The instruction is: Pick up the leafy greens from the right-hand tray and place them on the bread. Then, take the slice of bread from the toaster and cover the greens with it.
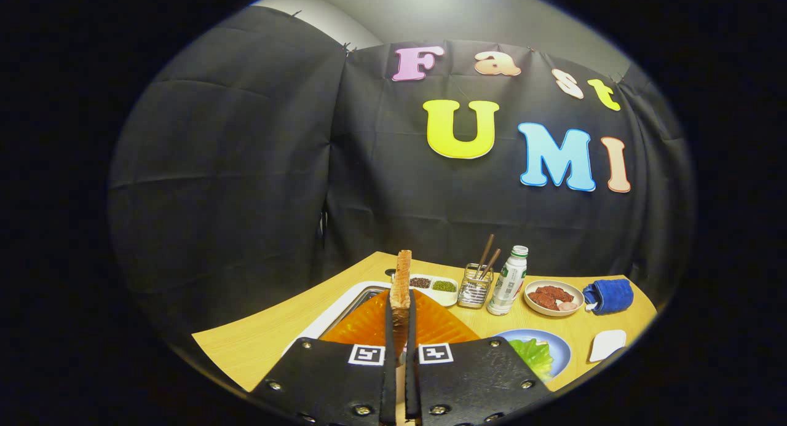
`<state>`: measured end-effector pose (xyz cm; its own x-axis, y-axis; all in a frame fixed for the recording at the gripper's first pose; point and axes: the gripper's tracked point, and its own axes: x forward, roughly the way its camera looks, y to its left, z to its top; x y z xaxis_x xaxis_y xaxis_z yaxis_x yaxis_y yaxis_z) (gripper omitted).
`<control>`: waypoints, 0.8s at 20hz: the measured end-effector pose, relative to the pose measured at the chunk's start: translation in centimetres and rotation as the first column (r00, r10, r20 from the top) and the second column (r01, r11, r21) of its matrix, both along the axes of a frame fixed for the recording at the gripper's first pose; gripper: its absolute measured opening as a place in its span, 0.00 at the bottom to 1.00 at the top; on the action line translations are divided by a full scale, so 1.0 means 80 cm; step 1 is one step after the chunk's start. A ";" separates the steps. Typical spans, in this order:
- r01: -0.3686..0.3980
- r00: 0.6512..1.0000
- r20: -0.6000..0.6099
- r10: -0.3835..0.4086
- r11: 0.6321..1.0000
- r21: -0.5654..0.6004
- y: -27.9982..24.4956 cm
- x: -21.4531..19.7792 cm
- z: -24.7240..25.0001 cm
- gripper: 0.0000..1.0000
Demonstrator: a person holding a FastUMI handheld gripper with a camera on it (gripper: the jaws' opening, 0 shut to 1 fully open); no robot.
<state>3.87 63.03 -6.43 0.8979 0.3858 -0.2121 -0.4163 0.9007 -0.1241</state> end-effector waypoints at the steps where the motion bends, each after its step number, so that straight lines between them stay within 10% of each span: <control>1: -0.006 1.000 -0.014 0.006 1.000 0.015 -0.005 -0.002 0.008 0.06; 16: 0.145 0.988 -0.064 -0.140 0.985 0.089 -0.179 0.019 0.013 0.06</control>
<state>5.42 48.73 -5.42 0.9326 0.2750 -0.2338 -0.2867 0.9579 -0.0169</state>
